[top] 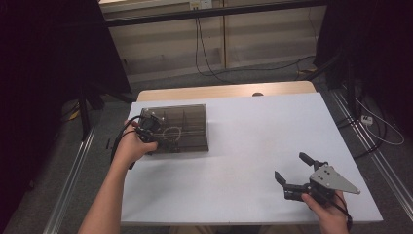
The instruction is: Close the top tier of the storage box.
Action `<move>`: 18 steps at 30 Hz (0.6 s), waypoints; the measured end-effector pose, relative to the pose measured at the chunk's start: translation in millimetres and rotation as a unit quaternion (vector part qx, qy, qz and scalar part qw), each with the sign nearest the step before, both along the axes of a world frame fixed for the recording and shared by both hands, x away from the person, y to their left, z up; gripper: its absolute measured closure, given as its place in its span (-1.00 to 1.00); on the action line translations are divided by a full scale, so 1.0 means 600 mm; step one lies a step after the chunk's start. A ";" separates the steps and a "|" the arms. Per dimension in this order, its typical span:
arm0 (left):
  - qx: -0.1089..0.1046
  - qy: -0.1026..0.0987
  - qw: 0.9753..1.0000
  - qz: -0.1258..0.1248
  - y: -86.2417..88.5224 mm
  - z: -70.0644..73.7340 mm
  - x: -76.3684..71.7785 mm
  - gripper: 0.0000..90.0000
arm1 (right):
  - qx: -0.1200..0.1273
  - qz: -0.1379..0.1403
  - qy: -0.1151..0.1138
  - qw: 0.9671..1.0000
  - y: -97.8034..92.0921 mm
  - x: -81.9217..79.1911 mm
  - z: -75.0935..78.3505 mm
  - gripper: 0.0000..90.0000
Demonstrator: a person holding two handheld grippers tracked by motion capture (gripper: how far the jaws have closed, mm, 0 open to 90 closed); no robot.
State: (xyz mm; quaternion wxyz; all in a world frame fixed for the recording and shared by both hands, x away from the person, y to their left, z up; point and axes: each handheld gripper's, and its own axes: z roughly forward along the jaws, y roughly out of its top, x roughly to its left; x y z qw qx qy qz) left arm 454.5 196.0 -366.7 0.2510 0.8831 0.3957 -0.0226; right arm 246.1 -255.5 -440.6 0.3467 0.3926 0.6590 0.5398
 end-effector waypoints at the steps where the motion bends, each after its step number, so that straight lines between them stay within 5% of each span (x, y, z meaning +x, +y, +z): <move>1: -0.003 -0.004 1.000 0.002 0.001 0.000 0.001 1.00 | 0.001 -0.001 0.000 1.000 0.001 0.000 -0.001 -0.97; 9: -0.011 -0.004 1.000 0.008 0.004 0.002 -0.004 1.00 | 0.000 -0.002 0.001 1.000 0.002 -0.001 -0.001 -0.97; 14: -0.033 0.005 0.999 -0.006 0.009 0.003 -0.027 0.87 | -0.005 -0.001 0.001 1.000 0.002 -0.001 -0.001 -0.97; 18: -0.051 -0.006 0.999 -0.017 0.018 0.001 -0.050 0.71 | -0.004 -0.002 0.002 1.000 0.002 0.000 -0.002 -0.97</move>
